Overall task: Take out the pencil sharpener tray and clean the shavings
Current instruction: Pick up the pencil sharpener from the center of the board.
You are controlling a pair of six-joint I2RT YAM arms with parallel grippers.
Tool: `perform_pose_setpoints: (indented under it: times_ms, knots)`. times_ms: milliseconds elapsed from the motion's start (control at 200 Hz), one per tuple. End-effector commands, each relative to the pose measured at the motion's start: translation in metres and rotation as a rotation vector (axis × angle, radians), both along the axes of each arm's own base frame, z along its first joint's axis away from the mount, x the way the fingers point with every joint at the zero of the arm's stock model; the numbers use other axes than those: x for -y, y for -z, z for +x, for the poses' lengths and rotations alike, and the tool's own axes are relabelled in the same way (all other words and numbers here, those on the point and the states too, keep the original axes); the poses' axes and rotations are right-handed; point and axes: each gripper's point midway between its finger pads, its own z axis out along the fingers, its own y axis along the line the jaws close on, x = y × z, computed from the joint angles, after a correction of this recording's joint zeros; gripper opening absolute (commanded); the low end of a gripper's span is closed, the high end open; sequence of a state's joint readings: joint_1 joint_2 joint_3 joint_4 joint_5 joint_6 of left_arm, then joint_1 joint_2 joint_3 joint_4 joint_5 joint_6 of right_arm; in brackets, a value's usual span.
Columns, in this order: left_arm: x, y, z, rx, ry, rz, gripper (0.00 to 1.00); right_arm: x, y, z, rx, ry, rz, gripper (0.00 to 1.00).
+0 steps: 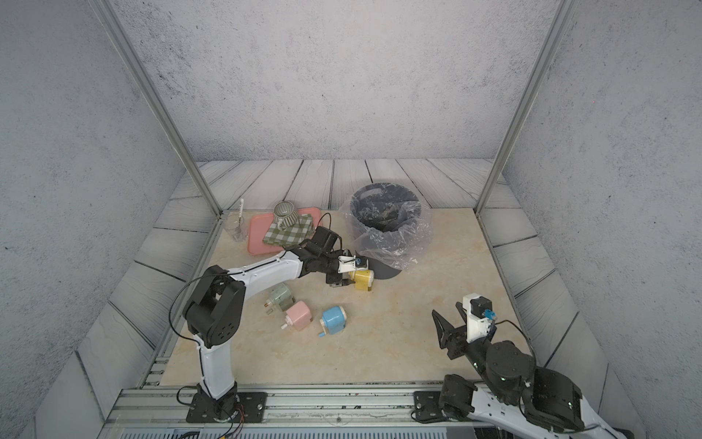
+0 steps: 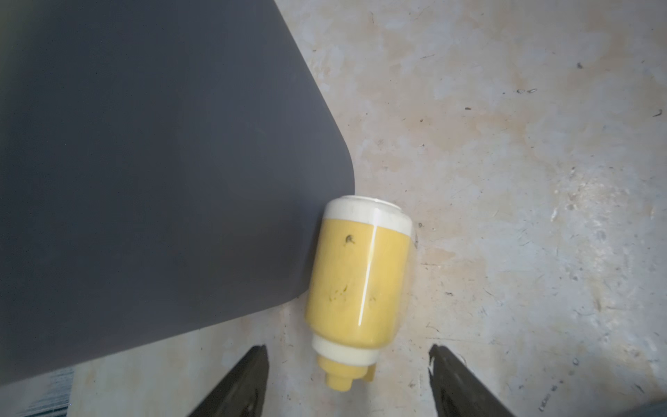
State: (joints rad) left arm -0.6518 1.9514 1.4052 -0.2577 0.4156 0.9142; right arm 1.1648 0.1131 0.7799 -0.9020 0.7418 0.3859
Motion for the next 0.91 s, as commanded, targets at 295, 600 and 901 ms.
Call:
perform_pose_setpoints:
  times_ms: [295, 600, 901]
  knots:
    - [0.017, 0.007, -0.01, -0.059, 0.082, -0.043, 0.74, -0.002, -0.004, -0.001, -0.007, -0.013, -0.001, 0.68]
    - [0.026, 0.016, -0.039, -0.1, 0.155, -0.017, 0.65, -0.004, -0.003, -0.001, -0.012, -0.018, -0.012, 0.68]
    - [0.031, 0.02, -0.042, -0.102, 0.166, -0.006, 0.73, -0.006, -0.002, 0.0, -0.015, -0.023, -0.022, 0.68]
